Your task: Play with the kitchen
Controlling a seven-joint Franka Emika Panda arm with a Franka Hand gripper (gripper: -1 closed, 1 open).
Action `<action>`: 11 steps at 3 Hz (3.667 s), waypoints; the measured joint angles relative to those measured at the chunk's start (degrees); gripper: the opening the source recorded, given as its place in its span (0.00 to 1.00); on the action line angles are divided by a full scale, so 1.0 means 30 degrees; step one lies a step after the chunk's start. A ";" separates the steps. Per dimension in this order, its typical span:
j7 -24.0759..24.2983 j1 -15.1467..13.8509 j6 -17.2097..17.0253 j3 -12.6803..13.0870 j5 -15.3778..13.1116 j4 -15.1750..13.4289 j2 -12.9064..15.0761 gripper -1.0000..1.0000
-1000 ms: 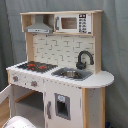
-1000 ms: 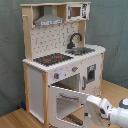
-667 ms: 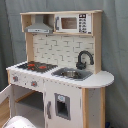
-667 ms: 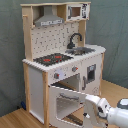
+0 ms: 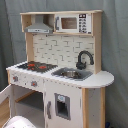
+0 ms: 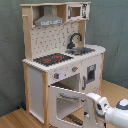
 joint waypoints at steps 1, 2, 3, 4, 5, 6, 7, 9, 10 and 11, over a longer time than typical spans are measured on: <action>0.0875 0.0355 -0.1485 0.0303 -0.0015 -0.0728 0.0000 1.00; 0.1249 0.1182 -0.1737 0.0334 -0.0021 -0.2415 0.0004 1.00; 0.1360 0.1945 -0.1576 0.0171 -0.0042 -0.4381 0.0005 1.00; 0.1360 0.1988 -0.0708 0.0156 -0.0202 -0.6078 0.0004 1.00; 0.1360 0.0341 -0.0097 0.0157 -0.0884 -0.6552 0.0001 1.00; 0.1360 -0.1224 0.0872 0.0157 -0.1440 -0.6564 0.0000 1.00; 0.1360 -0.2649 0.2254 0.0187 -0.2151 -0.6516 0.0000 1.00; 0.1203 -0.5442 0.4693 0.0891 -0.2594 -0.6296 -0.0001 1.00; 0.0901 -0.6984 0.5478 0.0654 -0.2596 -0.5380 0.0000 1.00; 0.0830 -0.4908 0.5351 0.0097 -0.2596 -0.5597 0.0202 1.00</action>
